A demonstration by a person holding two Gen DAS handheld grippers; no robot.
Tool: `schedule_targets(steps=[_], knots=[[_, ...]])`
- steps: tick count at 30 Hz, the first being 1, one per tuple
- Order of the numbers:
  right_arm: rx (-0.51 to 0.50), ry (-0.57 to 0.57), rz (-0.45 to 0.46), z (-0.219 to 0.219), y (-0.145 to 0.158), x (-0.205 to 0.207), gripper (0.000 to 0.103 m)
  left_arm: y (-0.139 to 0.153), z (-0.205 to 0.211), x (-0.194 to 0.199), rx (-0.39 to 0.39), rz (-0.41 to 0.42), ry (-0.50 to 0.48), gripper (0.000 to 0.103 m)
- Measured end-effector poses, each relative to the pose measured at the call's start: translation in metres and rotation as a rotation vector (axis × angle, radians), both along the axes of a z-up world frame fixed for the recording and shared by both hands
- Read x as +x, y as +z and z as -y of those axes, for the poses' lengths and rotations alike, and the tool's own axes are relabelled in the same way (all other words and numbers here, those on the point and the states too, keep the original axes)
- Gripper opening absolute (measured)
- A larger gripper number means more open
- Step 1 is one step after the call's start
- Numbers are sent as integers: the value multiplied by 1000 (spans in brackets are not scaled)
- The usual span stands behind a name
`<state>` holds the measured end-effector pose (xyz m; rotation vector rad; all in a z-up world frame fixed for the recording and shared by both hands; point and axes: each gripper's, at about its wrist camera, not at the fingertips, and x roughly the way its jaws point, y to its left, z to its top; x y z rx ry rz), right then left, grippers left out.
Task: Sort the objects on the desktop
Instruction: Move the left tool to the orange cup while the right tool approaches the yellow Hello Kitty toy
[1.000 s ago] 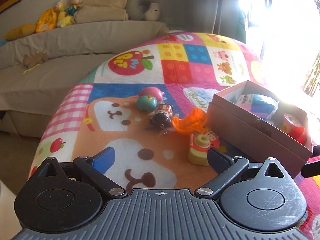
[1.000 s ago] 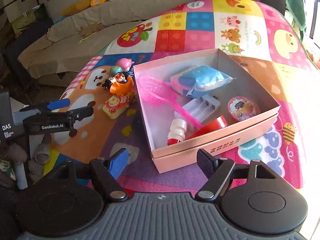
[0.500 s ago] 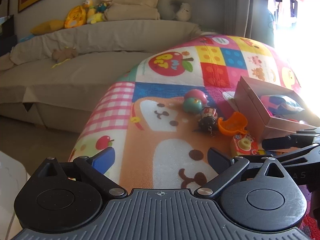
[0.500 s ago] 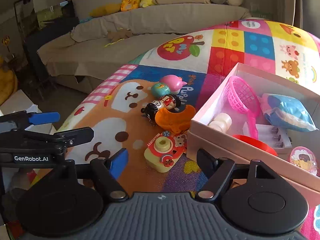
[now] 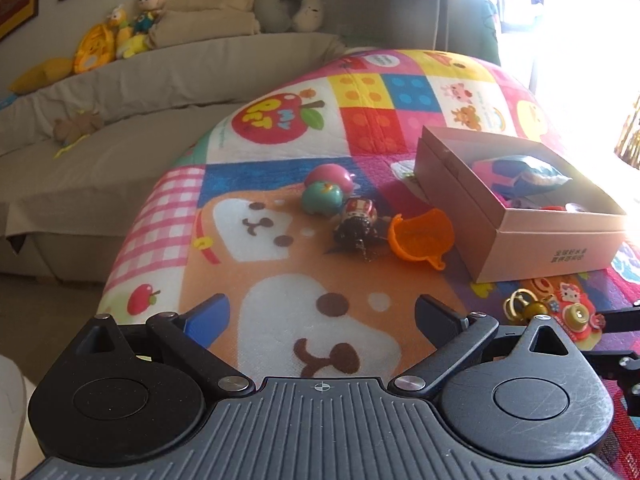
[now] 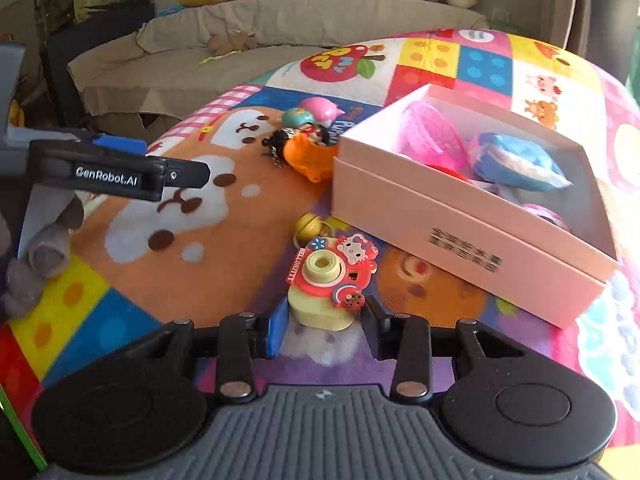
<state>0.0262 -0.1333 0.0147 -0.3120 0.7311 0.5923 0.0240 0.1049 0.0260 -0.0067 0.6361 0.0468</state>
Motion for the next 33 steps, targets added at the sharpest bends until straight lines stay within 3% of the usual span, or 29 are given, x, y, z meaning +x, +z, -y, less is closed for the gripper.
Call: schedule_targets(steps=[2, 6, 8, 9, 11, 14, 17, 18, 19, 20, 26, 33], knots=[[-32, -97, 53, 22, 0, -4, 44, -3, 11, 14, 6, -4, -51, 101], [40, -286, 108, 60, -2, 0, 71, -6, 29, 43, -17, -13, -71, 101], [99, -339, 103, 70, -7, 2, 76, -10, 38, 53, 29, -9, -89, 98], [118, -359, 93, 73, -10, 5, 79, -13, 43, 57, 62, -13, -101, 91], [132, -367, 81, 76, -11, 8, 79, -17, 48, 65, 100, -31, -129, 82], [161, -376, 64, 80, -12, 11, 86, -22, 51, 75, 112, -38, -137, 82], [173, -395, 30, 83, -14, 16, 87, -22, 53, 82, 118, -30, -133, 80], [178, -399, 22, 84, -15, 17, 88, -22, 53, 83, 126, -25, -130, 75], [183, -404, 20, 85, -15, 16, 88, -22, 53, 84, 136, -22, -125, 59], [187, -406, 19, 85, -16, 16, 89, -22, 53, 84, 140, -25, -121, 58], [189, -400, 4, 84, -17, 18, 97, -19, 47, 58, 130, -34, -120, 58], [166, -360, -14, 78, -18, 19, 103, -8, 65, -19, 13, -38, -305, 58]])
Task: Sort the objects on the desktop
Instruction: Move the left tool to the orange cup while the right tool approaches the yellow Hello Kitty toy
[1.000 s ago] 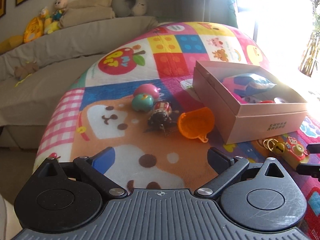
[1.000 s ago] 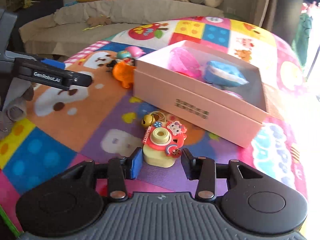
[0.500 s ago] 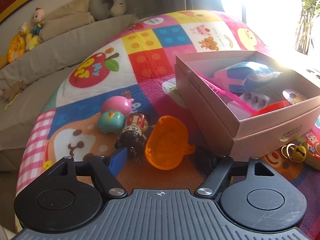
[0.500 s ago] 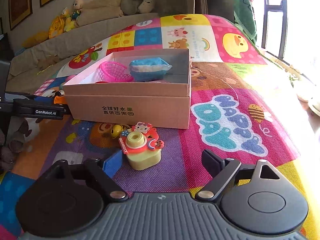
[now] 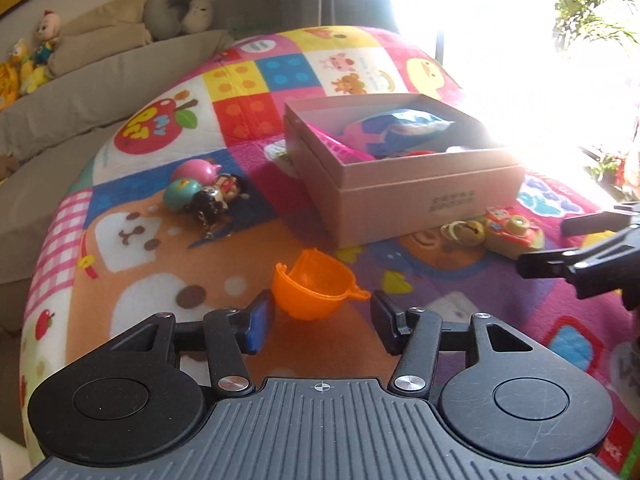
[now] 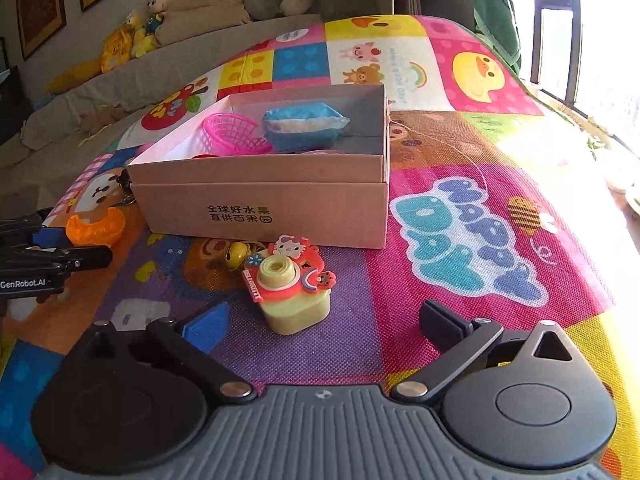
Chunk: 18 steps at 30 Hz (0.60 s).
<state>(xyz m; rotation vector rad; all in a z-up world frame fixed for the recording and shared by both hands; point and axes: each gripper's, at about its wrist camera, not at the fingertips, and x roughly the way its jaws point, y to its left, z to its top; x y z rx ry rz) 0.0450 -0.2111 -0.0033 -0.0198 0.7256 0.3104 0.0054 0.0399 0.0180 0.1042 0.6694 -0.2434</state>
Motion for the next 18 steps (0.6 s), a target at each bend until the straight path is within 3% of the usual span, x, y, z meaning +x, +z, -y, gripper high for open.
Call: schedule_targets(steps=[2, 5, 10, 13, 15, 18], knots=[[-17, 8, -5, -3, 0, 1, 103, -1, 10, -14, -9, 2, -52, 60], [-40, -5, -9, -5, 0, 2, 103, -4, 20, -21, 45, 11, -63, 68], [-192, -100, 43, -3, 1, 0, 103, -7, 6, -15, 100, 17, 48, 84], [-217, -121, 55, 2, 1, -1, 103, -8, -5, -14, 156, 37, 129, 88], [-193, -127, 40, 6, 0, 0, 103, -7, -15, -12, 137, 26, 174, 89], [-167, -131, 27, 10, 0, 3, 103, -2, -30, -13, 33, -22, 190, 92]])
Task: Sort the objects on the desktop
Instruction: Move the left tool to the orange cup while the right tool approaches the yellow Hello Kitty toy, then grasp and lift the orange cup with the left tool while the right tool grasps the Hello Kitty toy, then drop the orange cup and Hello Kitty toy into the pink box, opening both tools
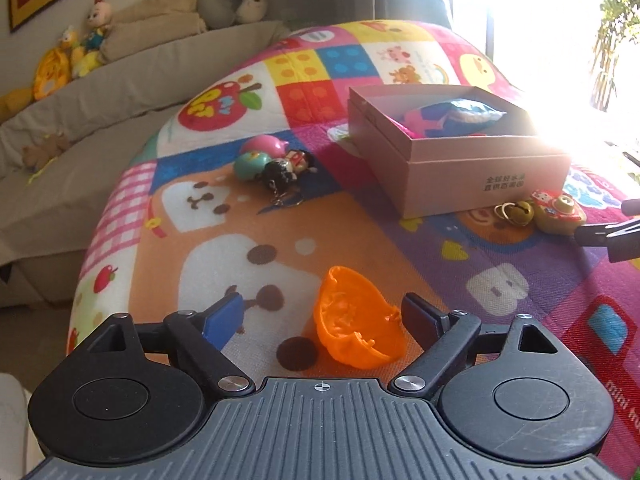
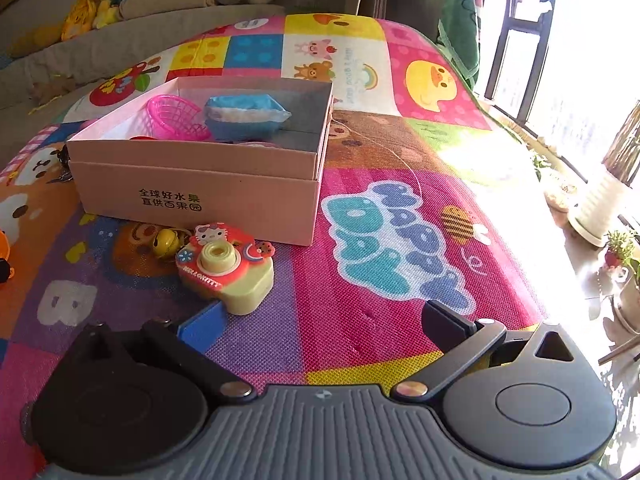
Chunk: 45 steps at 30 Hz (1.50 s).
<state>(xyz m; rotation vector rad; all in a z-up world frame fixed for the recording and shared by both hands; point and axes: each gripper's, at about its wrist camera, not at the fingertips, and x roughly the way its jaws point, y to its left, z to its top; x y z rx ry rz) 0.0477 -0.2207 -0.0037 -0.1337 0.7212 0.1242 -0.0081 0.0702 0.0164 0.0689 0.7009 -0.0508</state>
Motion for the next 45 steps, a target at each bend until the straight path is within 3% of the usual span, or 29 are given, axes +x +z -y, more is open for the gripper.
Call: schedule_targets(steps=[3, 5, 9, 14, 16, 18, 19, 23, 29, 31, 34, 39, 45], knots=[[15, 1, -2, 1, 0, 0, 103, 3, -6, -5, -107, -27, -24, 95], [10, 10, 3, 0, 0, -1, 102, 3, -3, -6, -136, -35, -42, 95], [66, 44, -27, -7, 2, 0, 91, 0, 10, -2, -132, -37, -74, 95], [77, 126, -25, -34, 2, 4, 87, -2, 23, -3, -143, -46, -136, 95], [75, 156, -8, -46, 2, 6, 80, -1, 25, -7, -144, -46, -150, 95], [71, 165, 8, -55, 4, 8, 61, -2, 26, -10, -133, -44, -145, 95], [75, 165, 9, -56, 4, 10, 58, -2, 25, -12, -122, -41, -135, 95], [85, 147, 16, -54, 4, 5, 58, -1, 18, -16, -96, -30, -78, 94], [104, 137, -22, -39, 9, -9, 58, 0, 15, -6, -110, -26, -24, 82], [106, 141, -27, -34, 11, -15, 58, -3, 21, -3, -80, -24, -25, 66], [102, 153, -28, -28, 17, -24, 58, -7, 28, -5, -8, -5, -42, 58], [93, 189, 21, -16, 46, -41, 58, 3, 30, -11, 21, 18, -70, 56], [108, 204, 279, -1, 139, -50, 58, 83, 38, -5, 10, 266, -140, 56]])
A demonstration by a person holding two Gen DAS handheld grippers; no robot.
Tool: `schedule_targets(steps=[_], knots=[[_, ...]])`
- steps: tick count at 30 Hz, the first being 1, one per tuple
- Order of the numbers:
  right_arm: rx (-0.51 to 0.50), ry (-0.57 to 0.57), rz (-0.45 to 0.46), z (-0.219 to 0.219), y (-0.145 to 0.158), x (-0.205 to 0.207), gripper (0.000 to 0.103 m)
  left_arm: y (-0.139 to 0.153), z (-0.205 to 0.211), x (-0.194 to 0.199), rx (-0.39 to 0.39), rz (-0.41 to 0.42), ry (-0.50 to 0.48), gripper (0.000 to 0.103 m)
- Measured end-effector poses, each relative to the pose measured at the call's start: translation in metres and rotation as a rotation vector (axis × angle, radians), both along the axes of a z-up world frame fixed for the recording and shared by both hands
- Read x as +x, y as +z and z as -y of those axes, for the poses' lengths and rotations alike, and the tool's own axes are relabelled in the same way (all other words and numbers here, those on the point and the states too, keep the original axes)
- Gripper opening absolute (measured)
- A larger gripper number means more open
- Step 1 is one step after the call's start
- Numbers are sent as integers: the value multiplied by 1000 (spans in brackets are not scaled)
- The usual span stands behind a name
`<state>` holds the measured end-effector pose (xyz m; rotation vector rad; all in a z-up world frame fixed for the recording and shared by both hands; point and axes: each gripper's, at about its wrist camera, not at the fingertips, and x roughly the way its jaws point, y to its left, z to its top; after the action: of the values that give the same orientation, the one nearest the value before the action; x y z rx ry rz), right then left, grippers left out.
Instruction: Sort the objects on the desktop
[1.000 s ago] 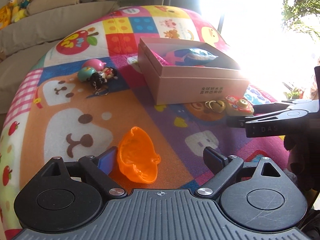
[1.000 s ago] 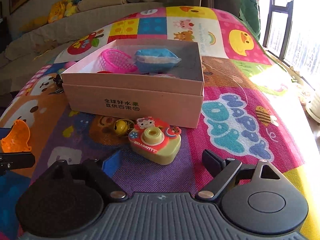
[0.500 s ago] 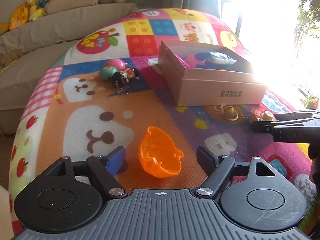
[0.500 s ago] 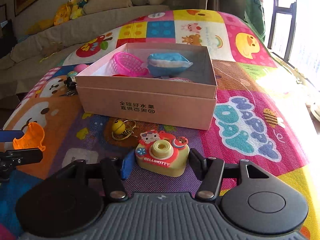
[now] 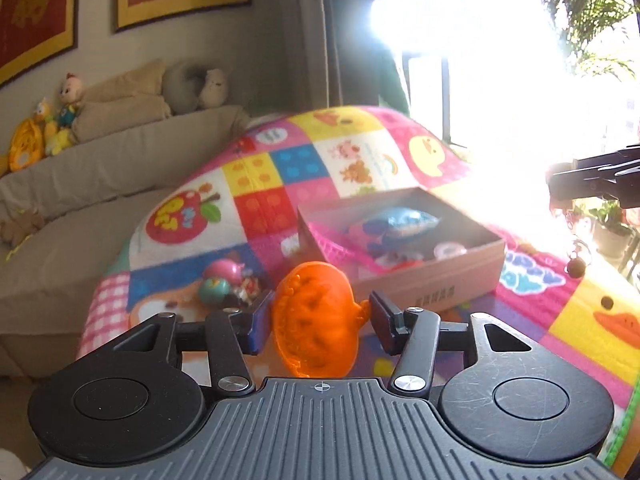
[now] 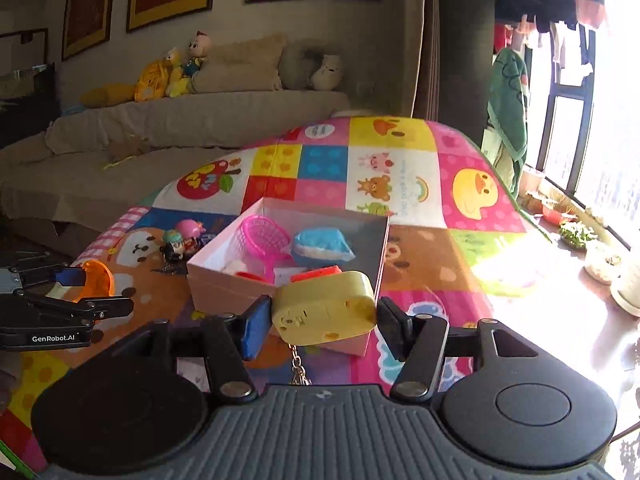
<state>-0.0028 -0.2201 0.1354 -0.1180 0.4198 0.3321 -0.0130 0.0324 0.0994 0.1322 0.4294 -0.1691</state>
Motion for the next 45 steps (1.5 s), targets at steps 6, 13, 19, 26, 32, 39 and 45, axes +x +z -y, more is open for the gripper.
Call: schedule_targets(steps=[6, 13, 19, 26, 32, 39, 45], knots=[[86, -9, 111, 5, 57, 25, 57, 43, 26, 43, -13, 120, -53, 56], [137, 13, 1, -18, 53, 96, 58, 19, 41, 109, -70, 20, -40, 67], [150, -25, -102, -11, 12, 108, 58, -29, 0, 80, -69, -93, 26, 87], [78, 1, -139, -24, -18, 83, 58, -62, -33, 67, -44, -164, 118, 89], [-113, 124, -74, -61, -41, 46, 60, -71, -55, 80, -68, -183, 223, 89], [-93, 230, -150, -86, -61, 28, 65, -79, -51, 121, -21, -177, 244, 85], [-126, 250, -190, -93, -79, 19, 67, -93, -52, 164, -7, -234, 283, 66]])
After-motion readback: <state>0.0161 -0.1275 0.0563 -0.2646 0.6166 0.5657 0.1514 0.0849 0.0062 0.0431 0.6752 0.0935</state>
